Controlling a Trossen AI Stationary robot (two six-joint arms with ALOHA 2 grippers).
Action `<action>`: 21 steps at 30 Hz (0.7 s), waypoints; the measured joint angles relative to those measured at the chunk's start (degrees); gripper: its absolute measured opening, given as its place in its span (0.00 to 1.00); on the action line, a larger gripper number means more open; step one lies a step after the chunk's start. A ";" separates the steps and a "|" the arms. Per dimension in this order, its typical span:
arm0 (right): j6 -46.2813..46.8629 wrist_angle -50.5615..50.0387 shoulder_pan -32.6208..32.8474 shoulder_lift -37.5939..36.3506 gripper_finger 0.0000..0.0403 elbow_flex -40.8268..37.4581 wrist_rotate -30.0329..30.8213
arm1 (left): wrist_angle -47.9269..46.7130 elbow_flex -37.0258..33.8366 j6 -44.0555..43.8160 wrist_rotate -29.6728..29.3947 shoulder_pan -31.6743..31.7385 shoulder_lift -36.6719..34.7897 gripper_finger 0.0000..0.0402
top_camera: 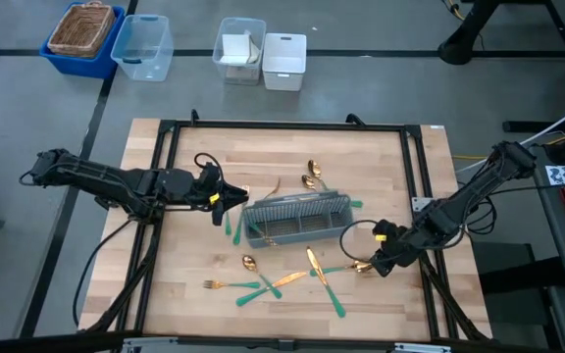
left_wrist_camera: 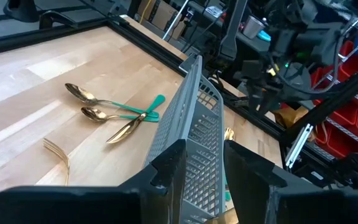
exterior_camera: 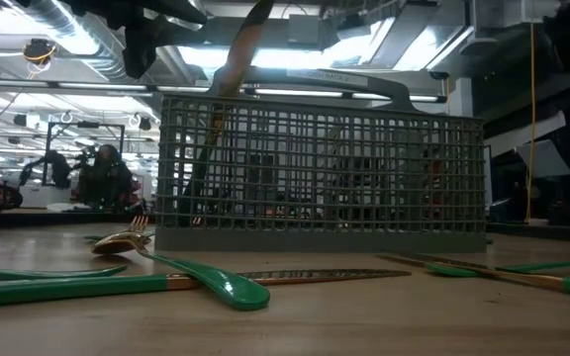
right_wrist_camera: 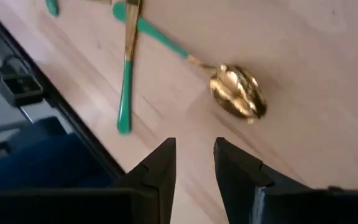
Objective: Sort silverware
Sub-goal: Put the green spoon into the gray utensil holder
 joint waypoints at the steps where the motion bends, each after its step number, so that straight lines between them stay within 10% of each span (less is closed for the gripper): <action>1: 0.56 0.42 0.04 0.00 0.27 -0.95 0.53 | -0.02 0.00 0.00 0.00 0.00 0.00 0.25; 21: 6.56 12.95 -0.07 -0.02 0.27 -14.80 3.85 | -0.11 0.00 0.00 0.00 0.00 0.00 0.25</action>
